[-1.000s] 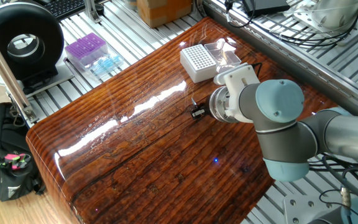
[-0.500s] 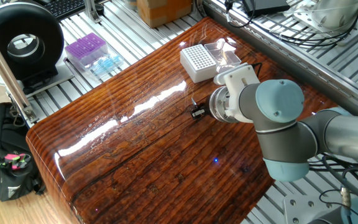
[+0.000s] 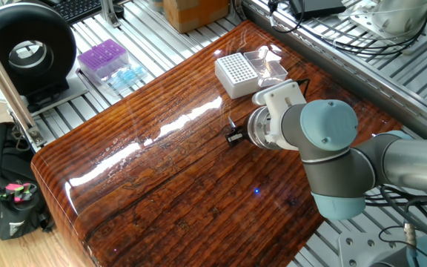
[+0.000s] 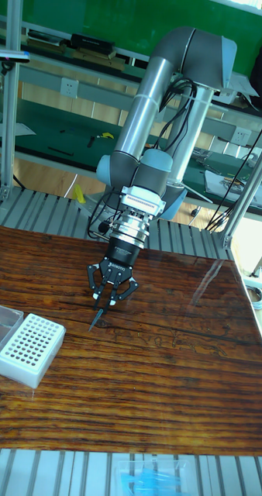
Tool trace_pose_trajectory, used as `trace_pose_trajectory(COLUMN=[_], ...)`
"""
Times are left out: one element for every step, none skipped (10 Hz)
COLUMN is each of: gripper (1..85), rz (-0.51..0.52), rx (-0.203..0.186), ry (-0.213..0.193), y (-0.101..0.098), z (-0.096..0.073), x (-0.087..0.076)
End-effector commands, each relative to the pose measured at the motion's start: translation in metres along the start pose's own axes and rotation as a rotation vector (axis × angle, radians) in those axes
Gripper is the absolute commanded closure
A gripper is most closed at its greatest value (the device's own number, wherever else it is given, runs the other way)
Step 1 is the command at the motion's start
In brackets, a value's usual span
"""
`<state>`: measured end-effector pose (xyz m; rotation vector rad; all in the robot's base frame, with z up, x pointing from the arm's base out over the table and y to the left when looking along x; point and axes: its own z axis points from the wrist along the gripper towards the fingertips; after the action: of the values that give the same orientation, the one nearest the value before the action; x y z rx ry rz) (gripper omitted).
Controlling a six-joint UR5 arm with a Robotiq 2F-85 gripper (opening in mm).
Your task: Insert a medium pipette tip into the holder for medium pipette tips
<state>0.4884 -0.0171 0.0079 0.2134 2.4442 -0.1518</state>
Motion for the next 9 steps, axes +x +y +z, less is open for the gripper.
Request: trace_pose_trajectory(gripper=[59.7,59.7,60.3,61.3,62.7,63.3,64.0,64.7,65.3], rz=[0.014,0.015,0.016,0.019,0.020,0.021,0.023,0.023,0.024], rx=[0.005,0.004,0.002,0.002,-0.001,-0.002,-0.002,-0.002,-0.004], ry=[-0.004,-0.005,-0.006,-0.006,-0.007,-0.009,-0.009,-0.009,-0.010], y=[-0.0035,-0.0031,-0.0027,-0.0027,-0.0020,-0.0016,-0.0015,-0.0015,-0.0011], z=[0.0023,0.0023,0.0023,0.0023,0.0023,0.0023,0.0026,0.0028,0.0028], x=[0.0021,0.0018,0.0015,0.0015,0.0012,0.0009,0.0010,0.0011,0.0007])
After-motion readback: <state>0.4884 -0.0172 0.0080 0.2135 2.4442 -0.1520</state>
